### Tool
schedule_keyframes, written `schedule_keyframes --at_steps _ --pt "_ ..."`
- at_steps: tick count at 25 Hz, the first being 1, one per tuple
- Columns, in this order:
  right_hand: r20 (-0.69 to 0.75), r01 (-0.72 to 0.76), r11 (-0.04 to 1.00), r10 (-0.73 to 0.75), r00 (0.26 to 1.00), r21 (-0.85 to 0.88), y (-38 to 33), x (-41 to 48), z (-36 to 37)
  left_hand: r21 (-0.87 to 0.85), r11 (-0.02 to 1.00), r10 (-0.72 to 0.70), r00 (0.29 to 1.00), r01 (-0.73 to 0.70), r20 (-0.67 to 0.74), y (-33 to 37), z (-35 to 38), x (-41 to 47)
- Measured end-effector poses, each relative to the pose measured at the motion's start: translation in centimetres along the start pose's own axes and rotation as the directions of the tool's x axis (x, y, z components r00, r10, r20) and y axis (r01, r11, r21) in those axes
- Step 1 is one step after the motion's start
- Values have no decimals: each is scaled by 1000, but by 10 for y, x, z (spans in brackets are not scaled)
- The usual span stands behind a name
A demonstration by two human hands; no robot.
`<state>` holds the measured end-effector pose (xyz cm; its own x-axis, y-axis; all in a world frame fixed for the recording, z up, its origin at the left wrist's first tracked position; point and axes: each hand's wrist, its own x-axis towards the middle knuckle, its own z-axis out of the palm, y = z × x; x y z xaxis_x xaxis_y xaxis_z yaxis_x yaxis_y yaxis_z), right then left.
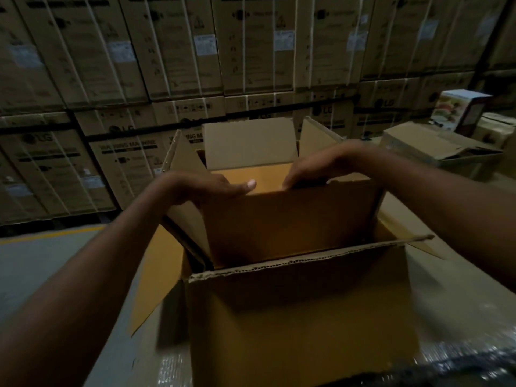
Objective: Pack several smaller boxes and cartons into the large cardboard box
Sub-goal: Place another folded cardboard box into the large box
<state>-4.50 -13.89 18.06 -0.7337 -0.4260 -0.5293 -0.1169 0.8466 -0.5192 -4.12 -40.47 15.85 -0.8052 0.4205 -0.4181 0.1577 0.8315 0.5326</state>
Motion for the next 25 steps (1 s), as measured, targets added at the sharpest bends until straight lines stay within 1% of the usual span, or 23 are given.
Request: schedule_keyframes --at_steps 1,2,3,4,5,6,7,9,11,13,14,15,16,17,18,20,21,22,23,25 --pt "141 -2 1000 5 990 -18 2 -8 4 25 1000 7 986 -11 165 3 -1 -9" --pt "279 -5 998 22 960 -64 7 -12 11 97 995 -1 953 -30 302 6 2 -14" --pt "385 -7 993 52 922 -118 12 -13 21 209 976 -29 921 -57 389 5 10 -13" --pt "444 -18 988 86 892 -155 19 -11 30 341 936 -74 897 -90 437 2 20 -8" --pt "463 -37 986 108 880 -161 25 -9 37 446 887 -113 880 -120 461 0 31 -3" --pt "463 -58 986 124 878 -154 29 -7 40 496 859 -144 872 -125 469 -5 39 4" --pt "456 -79 984 146 878 -162 33 -5 41 491 865 -161 865 -108 474 -9 43 10" --pt "408 -135 960 229 884 -246 37 5 31 418 906 -155 866 -67 475 -14 39 20" --pt "254 -185 914 287 924 -361 36 29 19 365 931 -163 892 -3 422 -15 31 37" --pt "62 -193 868 248 967 -458 34 65 12 413 909 -186 938 52 292 -14 25 64" --pt "-9 -193 849 217 976 -491 31 84 12 455 888 -192 956 72 223 -14 24 78" --pt "-45 -187 839 191 981 -512 29 104 12 493 865 -193 968 91 159 -15 23 95" --pt "-54 -197 839 197 979 -507 32 125 15 534 838 -192 976 109 102 -17 23 111" --pt "-40 -216 834 228 973 -507 33 144 19 568 815 -195 978 120 73 -20 22 127" --pt "-24 -232 804 262 965 -548 33 162 24 586 800 -212 975 131 72 -23 21 140" --pt "22 -237 683 348 937 -690 31 187 31 594 790 -243 967 149 80 -34 20 166" --pt "59 -211 614 389 919 -761 30 191 30 589 793 -253 964 157 83 -41 18 177" --pt "79 -190 563 418 905 -804 30 189 26 585 793 -263 962 171 75 -48 16 186" --pt "63 -195 514 441 895 -835 33 183 17 578 795 -275 959 183 74 -55 13 195" --pt "58 -209 453 508 860 -867 47 167 -10 561 803 -298 951 203 82 -68 7 206"
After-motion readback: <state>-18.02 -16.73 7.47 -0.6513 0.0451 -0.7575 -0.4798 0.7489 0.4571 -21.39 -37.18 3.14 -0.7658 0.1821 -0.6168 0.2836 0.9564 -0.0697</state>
